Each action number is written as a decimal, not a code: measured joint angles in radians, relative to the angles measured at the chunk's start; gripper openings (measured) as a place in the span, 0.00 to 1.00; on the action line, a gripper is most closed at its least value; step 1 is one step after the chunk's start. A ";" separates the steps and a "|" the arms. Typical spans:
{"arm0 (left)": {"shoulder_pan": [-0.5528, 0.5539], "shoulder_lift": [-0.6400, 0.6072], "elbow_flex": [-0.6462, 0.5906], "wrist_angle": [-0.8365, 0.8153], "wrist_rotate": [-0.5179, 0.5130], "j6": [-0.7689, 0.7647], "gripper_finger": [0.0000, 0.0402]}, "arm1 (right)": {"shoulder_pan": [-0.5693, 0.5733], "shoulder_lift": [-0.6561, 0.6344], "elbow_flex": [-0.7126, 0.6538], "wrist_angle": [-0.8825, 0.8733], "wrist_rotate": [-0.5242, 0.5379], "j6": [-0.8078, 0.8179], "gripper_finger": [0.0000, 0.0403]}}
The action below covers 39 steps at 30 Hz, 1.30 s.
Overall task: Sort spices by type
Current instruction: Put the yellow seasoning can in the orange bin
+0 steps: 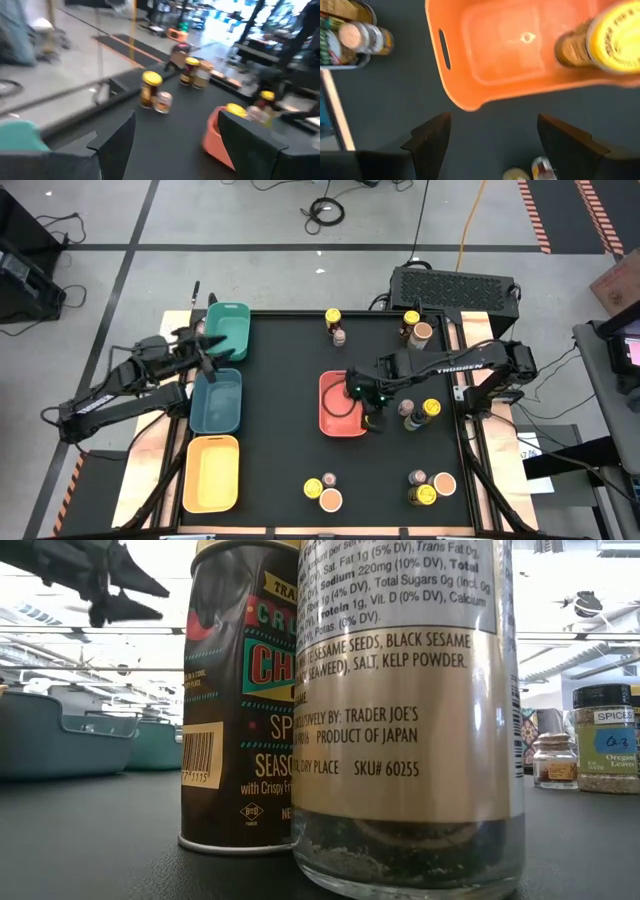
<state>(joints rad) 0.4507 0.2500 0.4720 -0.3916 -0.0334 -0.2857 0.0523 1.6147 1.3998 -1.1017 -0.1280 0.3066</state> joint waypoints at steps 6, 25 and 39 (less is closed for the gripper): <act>-0.059 0.001 -0.114 0.238 0.175 -0.024 0.71 | 0.049 -0.092 0.000 -0.126 0.099 0.085 0.72; -0.310 0.287 -0.180 0.505 -0.130 0.034 0.71 | 0.078 -0.358 -0.146 -0.450 0.205 1.167 0.72; -0.316 0.386 -0.180 0.542 -0.018 0.109 0.71 | 0.065 -0.352 -0.317 -0.469 0.129 1.359 0.72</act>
<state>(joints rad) 0.1349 0.6357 0.2916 0.1505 -0.0513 -0.1764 0.1177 1.2625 1.0831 -1.5710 0.0013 1.6654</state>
